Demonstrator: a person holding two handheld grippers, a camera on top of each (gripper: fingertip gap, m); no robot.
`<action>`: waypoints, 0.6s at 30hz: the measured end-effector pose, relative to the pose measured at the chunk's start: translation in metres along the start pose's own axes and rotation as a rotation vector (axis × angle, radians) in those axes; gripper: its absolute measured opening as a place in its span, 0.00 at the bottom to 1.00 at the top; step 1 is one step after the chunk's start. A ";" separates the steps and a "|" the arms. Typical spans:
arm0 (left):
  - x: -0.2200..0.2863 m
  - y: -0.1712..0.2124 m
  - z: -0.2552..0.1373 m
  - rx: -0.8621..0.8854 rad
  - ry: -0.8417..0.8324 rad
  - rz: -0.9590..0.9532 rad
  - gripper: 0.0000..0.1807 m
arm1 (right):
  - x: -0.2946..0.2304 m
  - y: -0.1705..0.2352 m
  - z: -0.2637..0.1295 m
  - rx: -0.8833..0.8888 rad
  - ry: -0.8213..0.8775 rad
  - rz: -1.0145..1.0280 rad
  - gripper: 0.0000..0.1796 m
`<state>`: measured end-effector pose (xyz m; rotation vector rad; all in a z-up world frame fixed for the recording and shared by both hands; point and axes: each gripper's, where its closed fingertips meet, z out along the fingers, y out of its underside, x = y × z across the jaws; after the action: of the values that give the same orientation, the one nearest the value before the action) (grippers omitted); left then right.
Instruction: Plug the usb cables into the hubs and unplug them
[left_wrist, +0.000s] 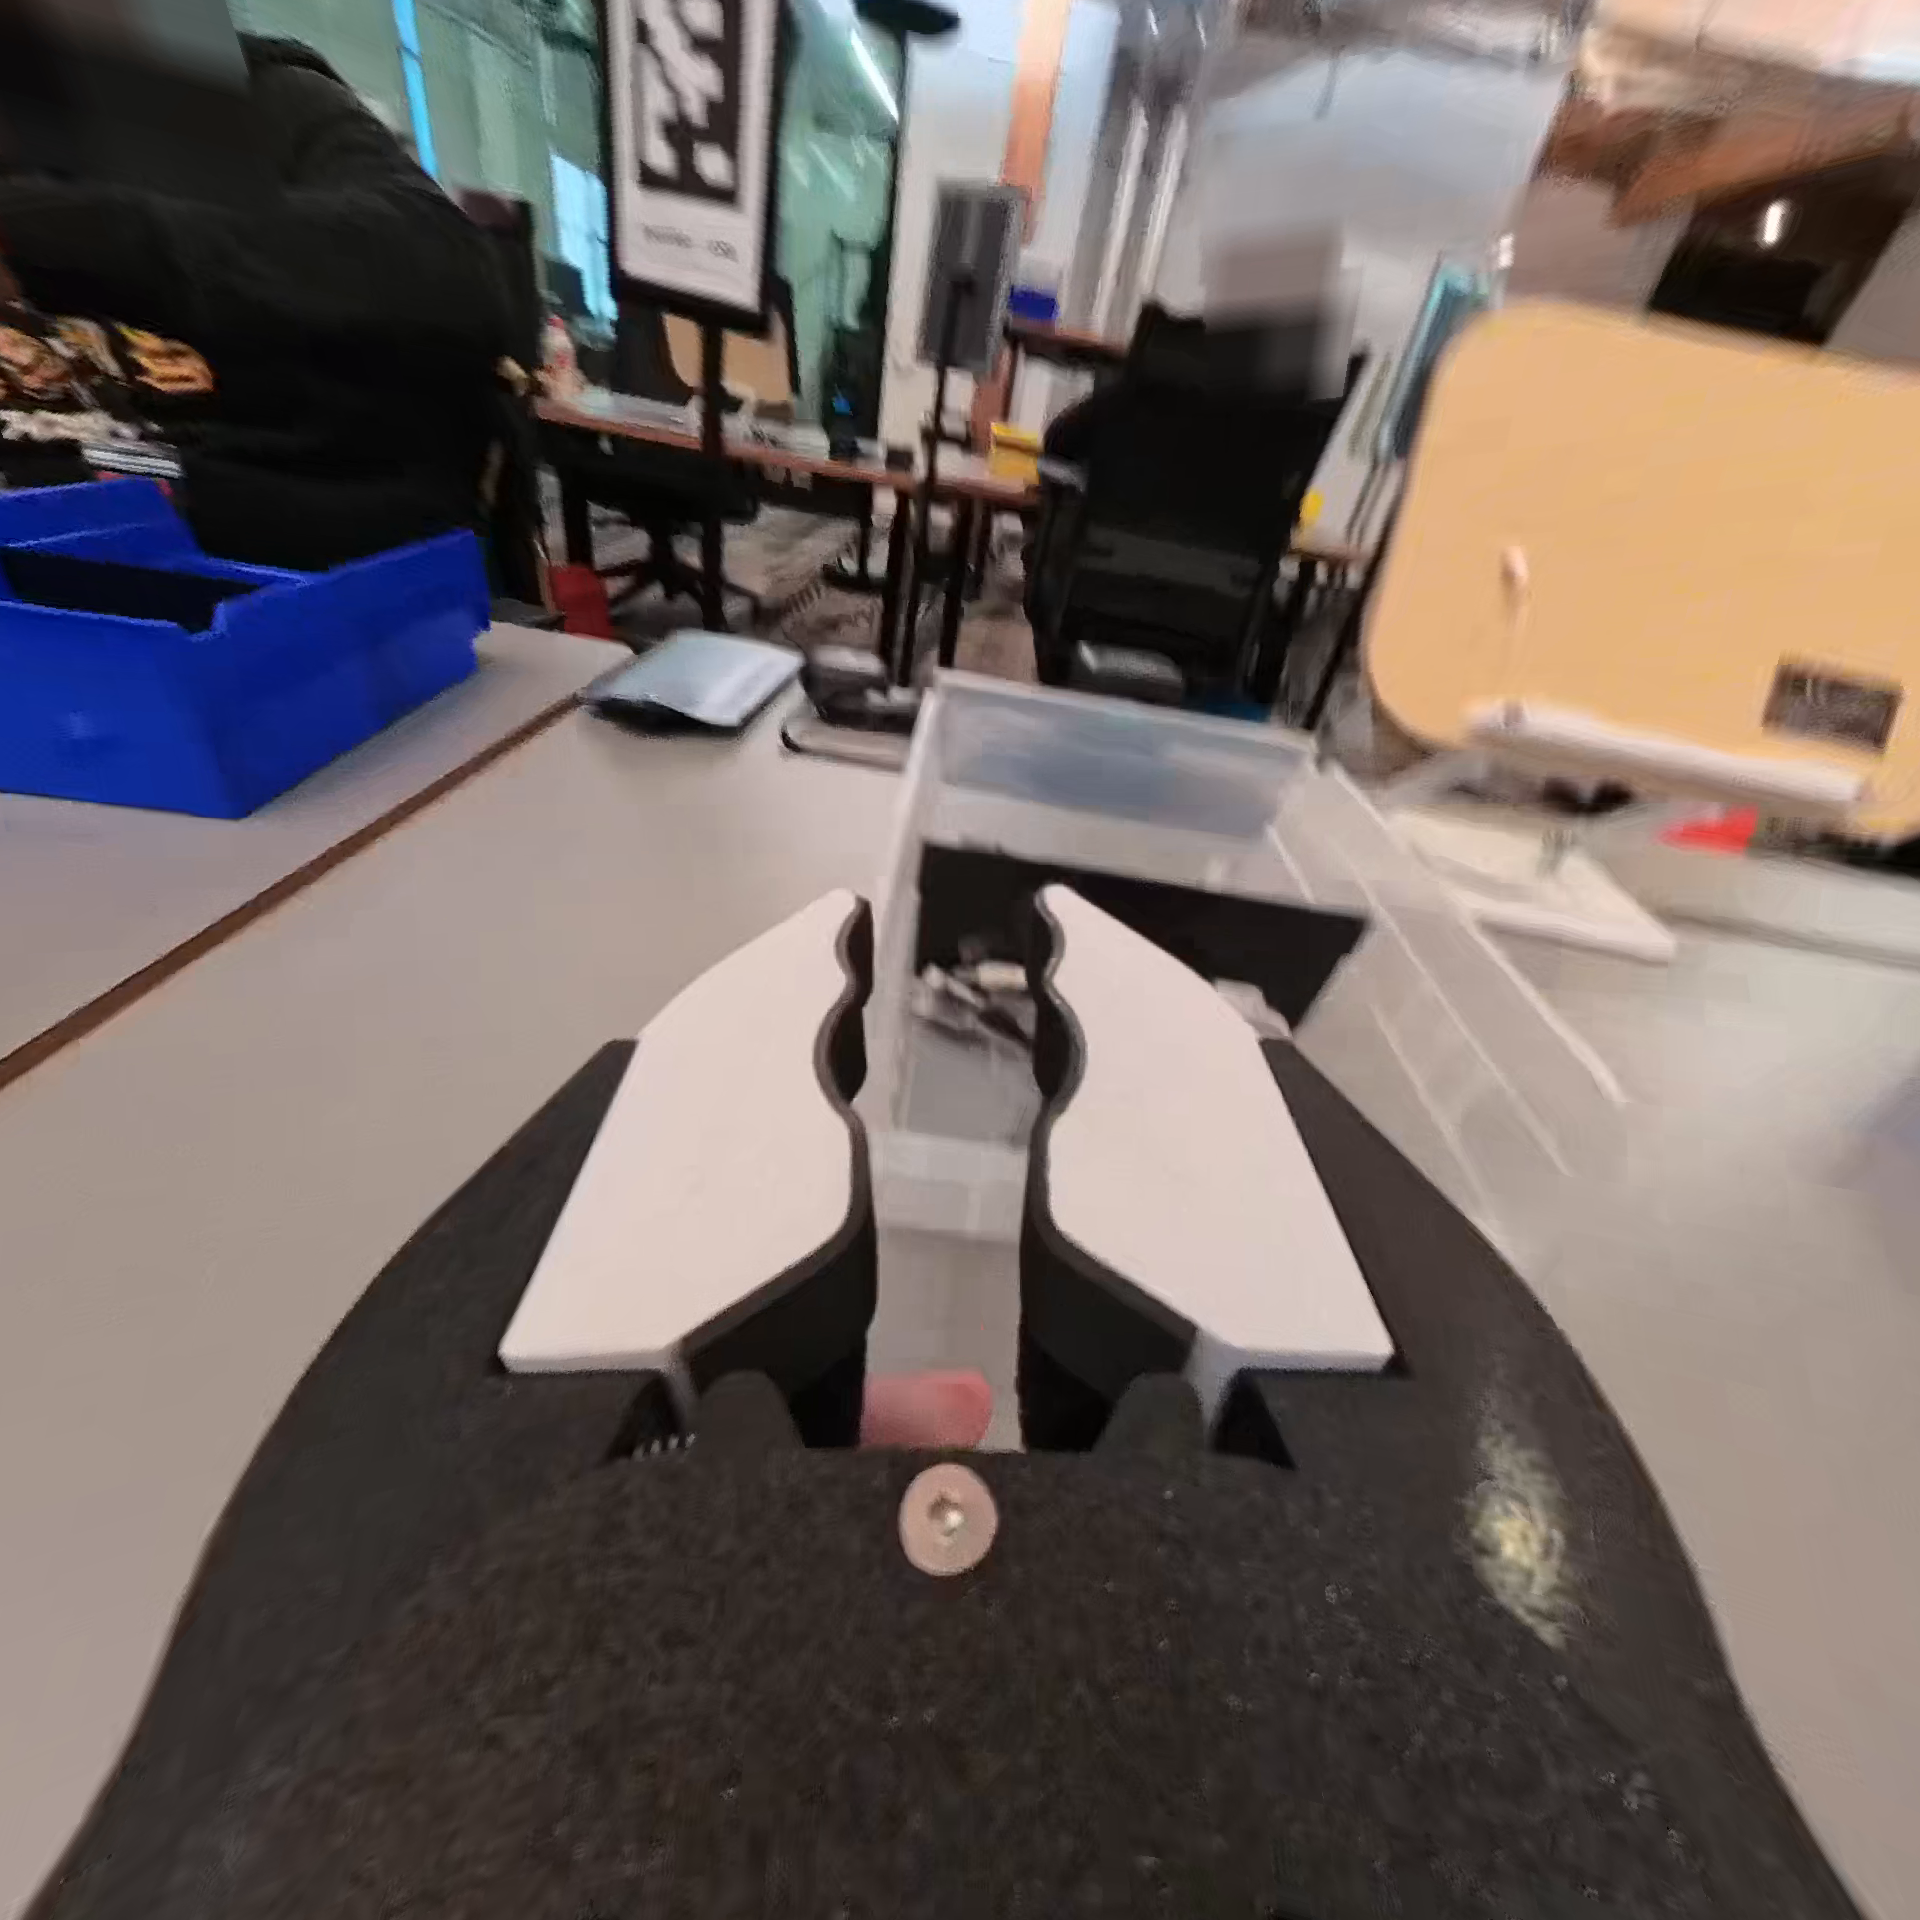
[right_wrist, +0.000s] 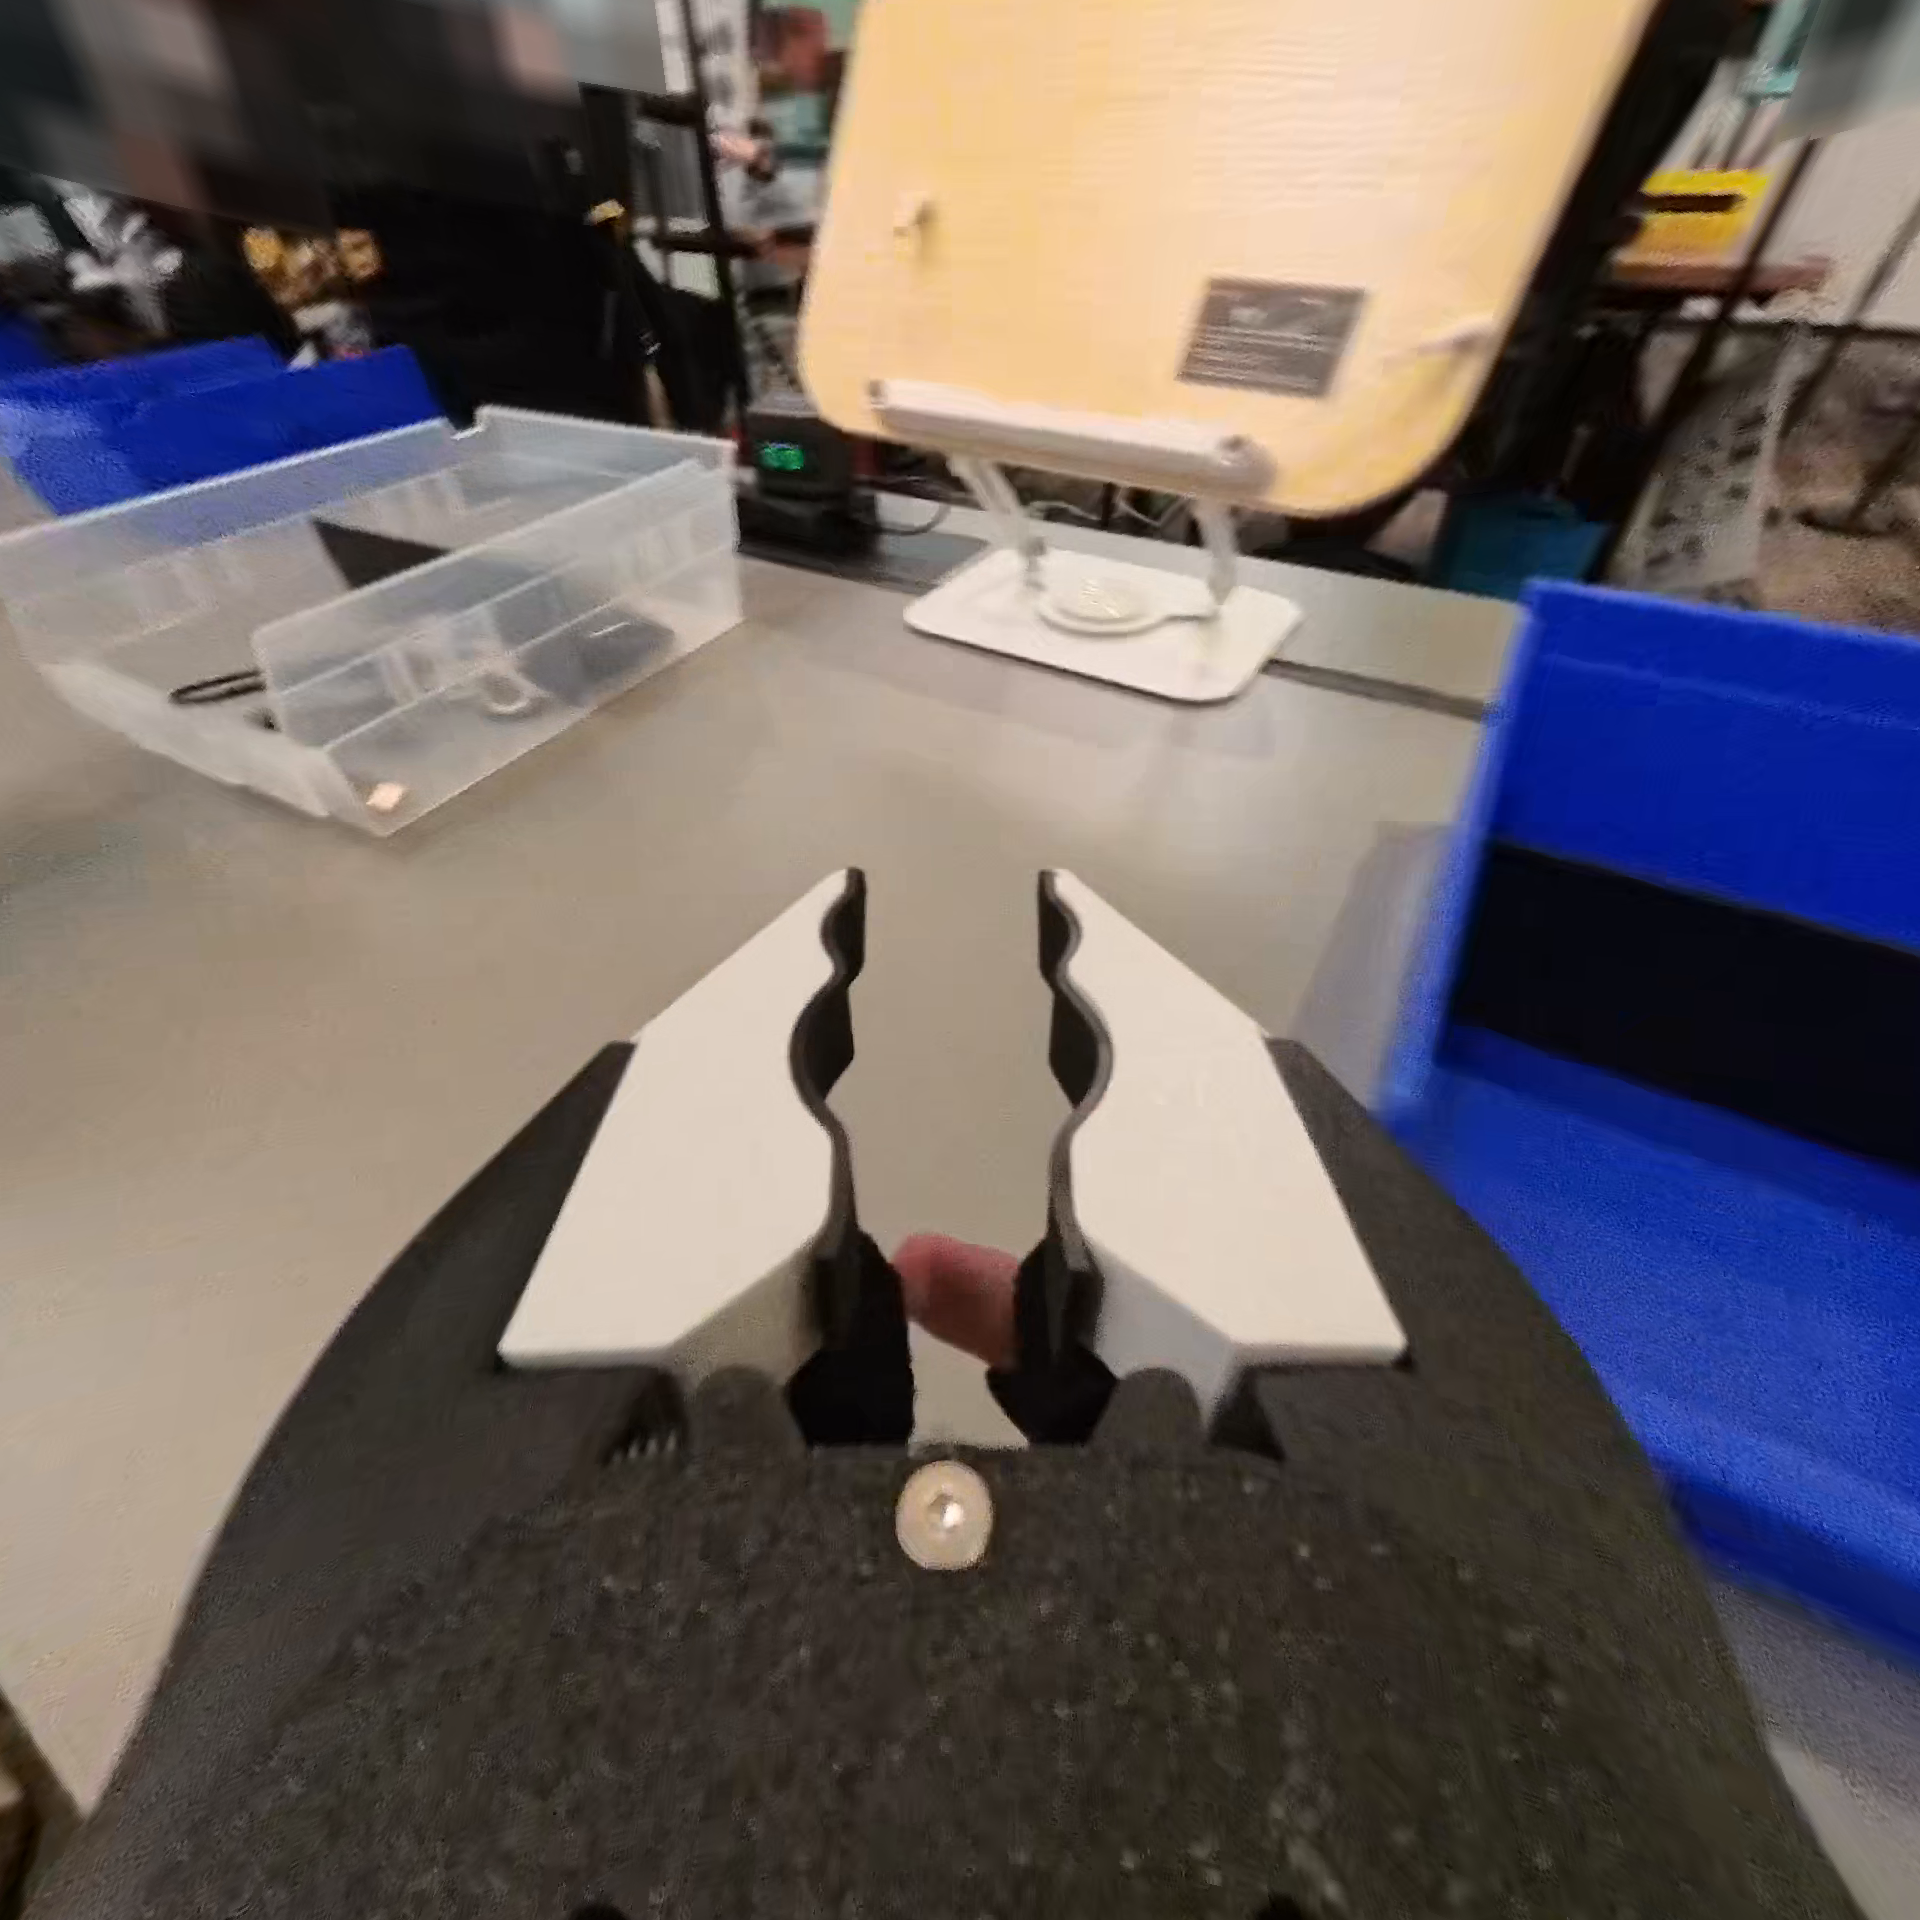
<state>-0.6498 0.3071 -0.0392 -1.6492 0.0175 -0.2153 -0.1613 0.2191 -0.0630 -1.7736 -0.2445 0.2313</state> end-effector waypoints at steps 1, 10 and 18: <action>0.010 0.016 -0.004 -0.059 -0.008 0.048 0.15 | 0.022 0.007 -0.016 0.019 0.040 0.056 0.19; 0.102 0.094 -0.002 -0.267 0.118 0.154 0.19 | 0.154 0.063 -0.084 -0.003 0.412 0.214 0.23; 0.125 0.088 0.005 -0.248 0.216 0.205 0.19 | 0.132 0.076 -0.073 -0.076 0.369 0.271 0.27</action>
<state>-0.5157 0.2865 -0.1105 -1.8491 0.3885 -0.2406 -0.0108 0.1728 -0.1246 -1.8853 0.2562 0.0839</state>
